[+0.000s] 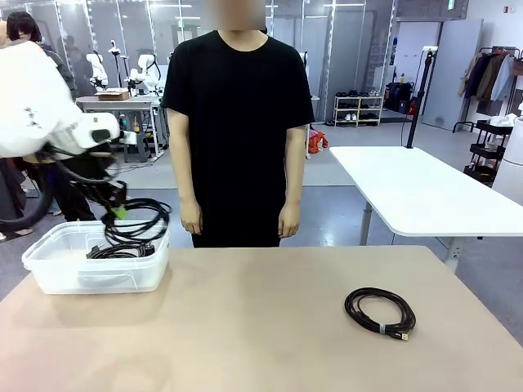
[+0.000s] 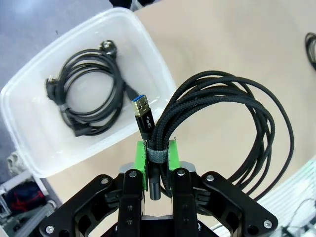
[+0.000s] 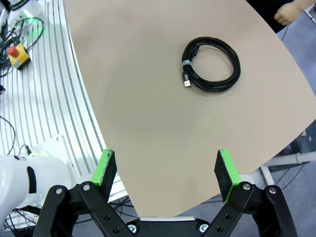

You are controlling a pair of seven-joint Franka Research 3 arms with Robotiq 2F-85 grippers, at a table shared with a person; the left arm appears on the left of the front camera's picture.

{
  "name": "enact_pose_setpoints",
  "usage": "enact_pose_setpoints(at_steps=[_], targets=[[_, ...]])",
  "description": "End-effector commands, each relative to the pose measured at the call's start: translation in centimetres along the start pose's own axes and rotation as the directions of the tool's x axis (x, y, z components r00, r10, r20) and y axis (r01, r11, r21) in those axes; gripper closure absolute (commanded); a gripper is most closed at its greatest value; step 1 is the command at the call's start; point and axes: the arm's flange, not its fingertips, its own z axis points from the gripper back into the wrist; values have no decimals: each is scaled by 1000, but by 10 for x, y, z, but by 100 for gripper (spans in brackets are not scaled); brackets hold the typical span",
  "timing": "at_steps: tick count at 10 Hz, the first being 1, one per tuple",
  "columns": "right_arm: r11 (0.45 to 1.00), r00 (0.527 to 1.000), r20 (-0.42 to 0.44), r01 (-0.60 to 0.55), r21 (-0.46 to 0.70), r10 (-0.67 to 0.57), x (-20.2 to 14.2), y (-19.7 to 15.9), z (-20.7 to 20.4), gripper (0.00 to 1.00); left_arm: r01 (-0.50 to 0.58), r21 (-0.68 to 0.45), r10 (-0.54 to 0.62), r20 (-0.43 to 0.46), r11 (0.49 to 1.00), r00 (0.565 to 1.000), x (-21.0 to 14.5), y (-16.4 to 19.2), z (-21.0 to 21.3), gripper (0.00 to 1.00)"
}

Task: Organize and store the cables.
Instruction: Place the USB Extension Cable into the Organizing box.

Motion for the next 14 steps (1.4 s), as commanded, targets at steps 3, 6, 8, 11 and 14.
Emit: enact_pose_setpoints(at_steps=[3, 6, 8, 11, 14], targets=[[1000, 1000, 2, -5, -7, 5, 1, -1, -1, 0, 49, 86, -52, 36, 995, 998, -38, 69, -8, 80], [1000, 1000, 2, -5, -7, 5, 1, -1, -1, 0, 7, 75, -11, 56, 997, 998, -21, 111, -51, 80], [1000, 1000, 2, -5, -7, 5, 1, -1, -1, 0, -27, 72, 25, 33, 997, 999, -6, 122, -75, 80], [1000, 1000, 2, -5, -7, 5, 1, -1, -1, 0, -67, 83, 67, 4, 994, 998, 8, 130, -118, 80], [1000, 1000, 2, -5, -7, 5, 1, -1, -1, 0, -104, 87, 105, -11, 991, 994, 6, 145, -147, 80]])
